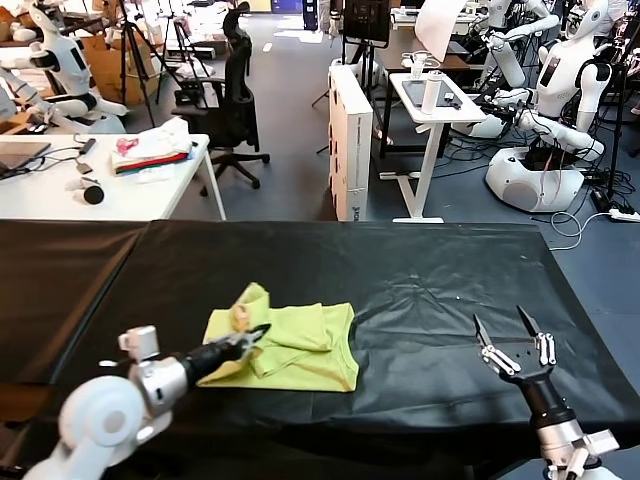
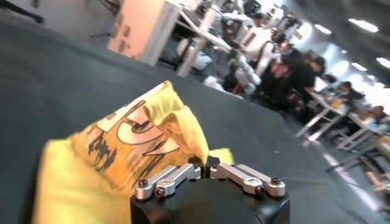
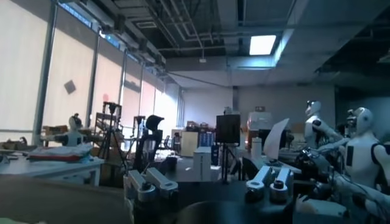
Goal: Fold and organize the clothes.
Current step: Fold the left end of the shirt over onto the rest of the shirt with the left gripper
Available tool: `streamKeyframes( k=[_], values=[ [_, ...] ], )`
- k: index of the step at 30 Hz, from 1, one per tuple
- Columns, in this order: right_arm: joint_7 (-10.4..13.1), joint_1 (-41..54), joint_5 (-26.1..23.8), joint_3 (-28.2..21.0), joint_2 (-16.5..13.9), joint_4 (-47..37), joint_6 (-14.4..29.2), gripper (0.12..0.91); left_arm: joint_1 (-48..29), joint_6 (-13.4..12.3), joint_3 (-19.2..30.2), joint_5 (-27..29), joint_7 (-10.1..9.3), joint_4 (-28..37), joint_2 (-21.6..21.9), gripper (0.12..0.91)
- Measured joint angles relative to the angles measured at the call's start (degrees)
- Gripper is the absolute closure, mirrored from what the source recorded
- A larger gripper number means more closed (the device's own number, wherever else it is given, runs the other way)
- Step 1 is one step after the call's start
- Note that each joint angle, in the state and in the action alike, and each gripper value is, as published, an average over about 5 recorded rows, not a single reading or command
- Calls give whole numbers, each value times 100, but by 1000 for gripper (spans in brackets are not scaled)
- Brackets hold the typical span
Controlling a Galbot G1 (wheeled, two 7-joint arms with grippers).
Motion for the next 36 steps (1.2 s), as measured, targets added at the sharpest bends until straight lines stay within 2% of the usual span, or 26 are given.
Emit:
streamKeyframes(
  k=[11,21,27,36],
  values=[
    [-11,1,-56,-49,79,-59,3,118,-276,0,535,212,13,226,-372,853],
    [-16,-77,-143,-32,181,14,14,118,-392,0,716,468,60,583,-660,853],
    [-17,-103,-197,-28,218,65,13,118,-378,0,819,719,187,778,-845,853],
    [-43,-129,-307,-62,294,103,8,118,-403,0,897,1018,275,1021,-1079,843]
  ],
)
